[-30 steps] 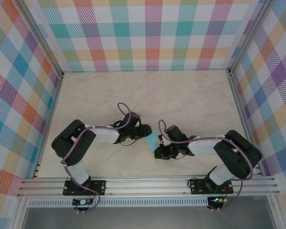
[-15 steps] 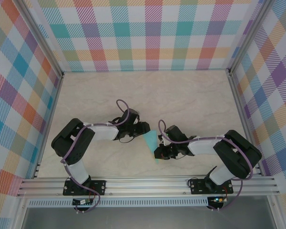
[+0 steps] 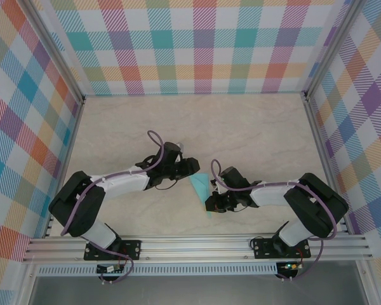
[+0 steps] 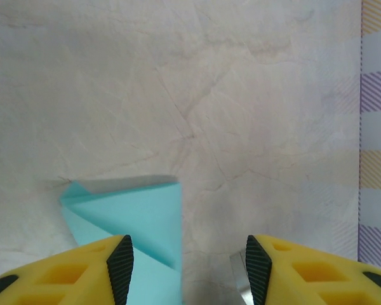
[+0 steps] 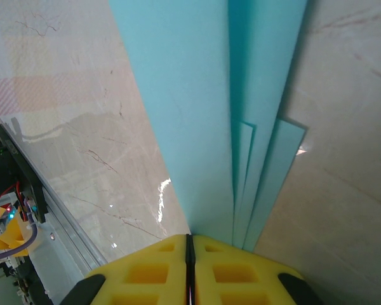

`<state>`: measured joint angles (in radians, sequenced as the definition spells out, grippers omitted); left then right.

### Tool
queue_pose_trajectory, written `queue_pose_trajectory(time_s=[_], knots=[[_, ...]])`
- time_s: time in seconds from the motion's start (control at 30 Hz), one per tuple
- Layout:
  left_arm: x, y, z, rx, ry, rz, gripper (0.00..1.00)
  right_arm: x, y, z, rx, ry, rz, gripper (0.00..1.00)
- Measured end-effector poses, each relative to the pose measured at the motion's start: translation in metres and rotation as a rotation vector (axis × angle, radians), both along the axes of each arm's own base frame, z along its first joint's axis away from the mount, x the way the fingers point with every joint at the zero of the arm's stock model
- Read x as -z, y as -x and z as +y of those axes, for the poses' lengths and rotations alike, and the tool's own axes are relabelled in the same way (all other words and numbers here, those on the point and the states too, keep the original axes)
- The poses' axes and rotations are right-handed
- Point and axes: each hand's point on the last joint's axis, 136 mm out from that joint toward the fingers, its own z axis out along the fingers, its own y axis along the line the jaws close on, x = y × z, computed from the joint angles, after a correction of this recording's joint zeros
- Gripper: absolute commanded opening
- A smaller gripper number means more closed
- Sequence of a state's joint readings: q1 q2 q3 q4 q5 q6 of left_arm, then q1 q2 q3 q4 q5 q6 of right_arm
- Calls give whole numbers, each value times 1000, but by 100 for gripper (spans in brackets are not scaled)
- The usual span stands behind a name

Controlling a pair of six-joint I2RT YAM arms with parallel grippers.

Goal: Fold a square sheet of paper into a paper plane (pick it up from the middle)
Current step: Fold the wing for the fifth time at the center of the table.

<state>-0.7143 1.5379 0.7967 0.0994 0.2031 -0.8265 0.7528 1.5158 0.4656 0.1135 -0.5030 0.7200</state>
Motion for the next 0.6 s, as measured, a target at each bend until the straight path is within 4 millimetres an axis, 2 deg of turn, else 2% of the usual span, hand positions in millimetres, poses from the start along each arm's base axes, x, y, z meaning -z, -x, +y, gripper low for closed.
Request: queue_pose_trajectory(time_s=[0.1, 0.27, 0.47, 0.6], knots=[[1, 15, -10, 26, 0, 9, 52, 0, 0, 0, 2, 0, 1, 10], [6, 26, -21, 45, 8, 27, 50, 0, 0, 0, 5, 0, 3, 10], [36, 40, -33, 70, -28, 88, 48, -1, -1, 0, 19, -1, 11, 10], [51, 40, -35, 61, -39, 111, 47, -1, -1, 0, 27, -4, 1, 11]])
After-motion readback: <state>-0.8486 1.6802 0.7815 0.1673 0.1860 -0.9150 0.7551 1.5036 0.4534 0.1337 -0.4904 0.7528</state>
